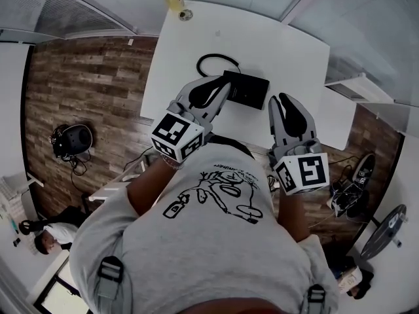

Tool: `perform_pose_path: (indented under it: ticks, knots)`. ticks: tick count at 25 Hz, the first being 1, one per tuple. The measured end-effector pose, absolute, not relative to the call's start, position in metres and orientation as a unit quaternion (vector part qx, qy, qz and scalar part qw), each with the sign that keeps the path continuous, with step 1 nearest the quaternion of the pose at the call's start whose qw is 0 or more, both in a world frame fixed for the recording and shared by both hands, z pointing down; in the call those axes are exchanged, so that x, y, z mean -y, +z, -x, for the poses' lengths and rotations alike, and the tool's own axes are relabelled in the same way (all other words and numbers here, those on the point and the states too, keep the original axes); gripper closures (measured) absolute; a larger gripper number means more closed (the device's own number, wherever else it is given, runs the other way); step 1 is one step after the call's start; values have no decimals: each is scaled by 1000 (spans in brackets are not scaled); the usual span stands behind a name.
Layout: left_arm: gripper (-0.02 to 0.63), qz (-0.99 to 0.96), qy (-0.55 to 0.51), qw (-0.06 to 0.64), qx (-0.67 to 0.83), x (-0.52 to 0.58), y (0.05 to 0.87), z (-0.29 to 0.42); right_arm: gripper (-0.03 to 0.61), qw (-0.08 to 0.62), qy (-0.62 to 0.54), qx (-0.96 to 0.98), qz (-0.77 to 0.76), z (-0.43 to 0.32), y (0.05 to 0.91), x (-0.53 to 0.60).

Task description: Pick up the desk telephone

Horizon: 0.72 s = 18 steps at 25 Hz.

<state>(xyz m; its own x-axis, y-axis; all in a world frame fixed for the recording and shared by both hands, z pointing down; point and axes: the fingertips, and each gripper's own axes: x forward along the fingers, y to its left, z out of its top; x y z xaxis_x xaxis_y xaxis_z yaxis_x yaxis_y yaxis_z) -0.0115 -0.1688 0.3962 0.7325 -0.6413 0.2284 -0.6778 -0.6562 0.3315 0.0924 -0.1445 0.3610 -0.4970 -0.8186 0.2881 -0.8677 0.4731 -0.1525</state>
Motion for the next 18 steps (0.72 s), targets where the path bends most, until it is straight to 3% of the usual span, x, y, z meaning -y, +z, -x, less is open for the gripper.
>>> perform_pose_path:
  ticks: [2, 8, 18]
  knots:
    - [591, -906, 54, 211, 363, 171, 411, 13, 509, 88, 159, 852, -491, -94, 375, 147]
    - [581, -895, 91, 244, 361, 173, 467, 15, 496, 106, 213, 836, -494, -105, 426, 152]
    - [528, -862, 139, 354, 335, 169, 579, 10, 462, 153, 298, 806, -489, -122, 527, 151]
